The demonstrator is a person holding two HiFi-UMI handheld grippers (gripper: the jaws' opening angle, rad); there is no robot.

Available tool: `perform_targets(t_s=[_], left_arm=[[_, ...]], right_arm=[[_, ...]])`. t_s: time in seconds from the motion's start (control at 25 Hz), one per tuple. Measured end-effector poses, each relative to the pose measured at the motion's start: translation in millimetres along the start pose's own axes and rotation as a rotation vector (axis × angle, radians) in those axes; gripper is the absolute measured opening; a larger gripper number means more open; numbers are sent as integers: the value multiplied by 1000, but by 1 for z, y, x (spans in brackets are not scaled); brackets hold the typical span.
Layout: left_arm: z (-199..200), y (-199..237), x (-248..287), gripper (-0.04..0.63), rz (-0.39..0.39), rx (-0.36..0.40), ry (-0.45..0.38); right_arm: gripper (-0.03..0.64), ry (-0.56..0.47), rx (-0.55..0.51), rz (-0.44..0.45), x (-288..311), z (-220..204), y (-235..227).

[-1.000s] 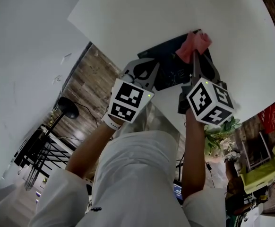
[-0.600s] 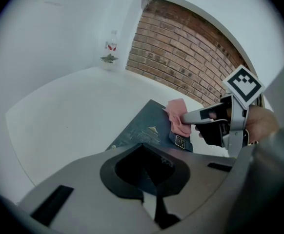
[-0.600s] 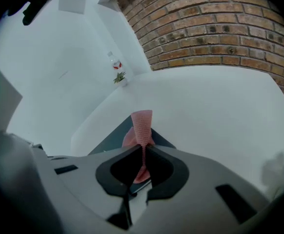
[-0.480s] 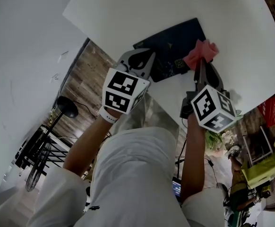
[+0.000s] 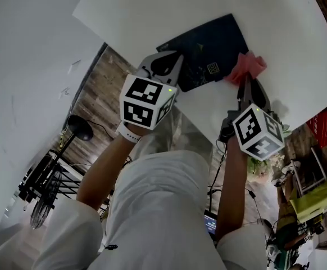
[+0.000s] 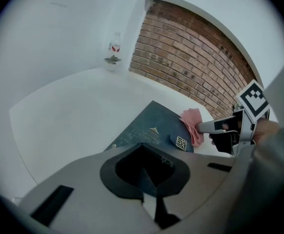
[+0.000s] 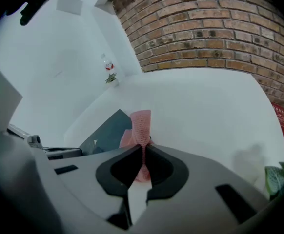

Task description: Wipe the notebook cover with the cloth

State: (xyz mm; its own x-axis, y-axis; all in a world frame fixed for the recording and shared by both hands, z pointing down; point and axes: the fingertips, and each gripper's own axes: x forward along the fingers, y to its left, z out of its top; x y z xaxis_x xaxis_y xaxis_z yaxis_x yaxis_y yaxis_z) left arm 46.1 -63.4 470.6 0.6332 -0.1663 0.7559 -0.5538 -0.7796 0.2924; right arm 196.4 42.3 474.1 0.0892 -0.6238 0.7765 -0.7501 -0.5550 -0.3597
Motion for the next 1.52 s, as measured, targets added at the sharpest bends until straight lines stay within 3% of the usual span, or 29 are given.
perform_targets(t_s=[0.28, 0.8, 1.04, 1.24, 1.52], left_arm=[[0, -1, -1, 18, 2, -25, -12], [-4, 1, -12, 18, 18, -41, -23], [-8, 9, -17, 18, 33, -47, -22], [-15, 16, -16, 18, 28, -38, -7], [-15, 12, -14, 18, 29, -50, -16]], right_arm=[[29, -78, -60, 17, -20, 11, 23], [29, -113, -89, 187, -23, 30, 86], [29, -62, -68, 147, -19, 18, 79], [29, 19, -102, 84, -17, -20, 68], [29, 46, -95, 96, 0, -31, 68]])
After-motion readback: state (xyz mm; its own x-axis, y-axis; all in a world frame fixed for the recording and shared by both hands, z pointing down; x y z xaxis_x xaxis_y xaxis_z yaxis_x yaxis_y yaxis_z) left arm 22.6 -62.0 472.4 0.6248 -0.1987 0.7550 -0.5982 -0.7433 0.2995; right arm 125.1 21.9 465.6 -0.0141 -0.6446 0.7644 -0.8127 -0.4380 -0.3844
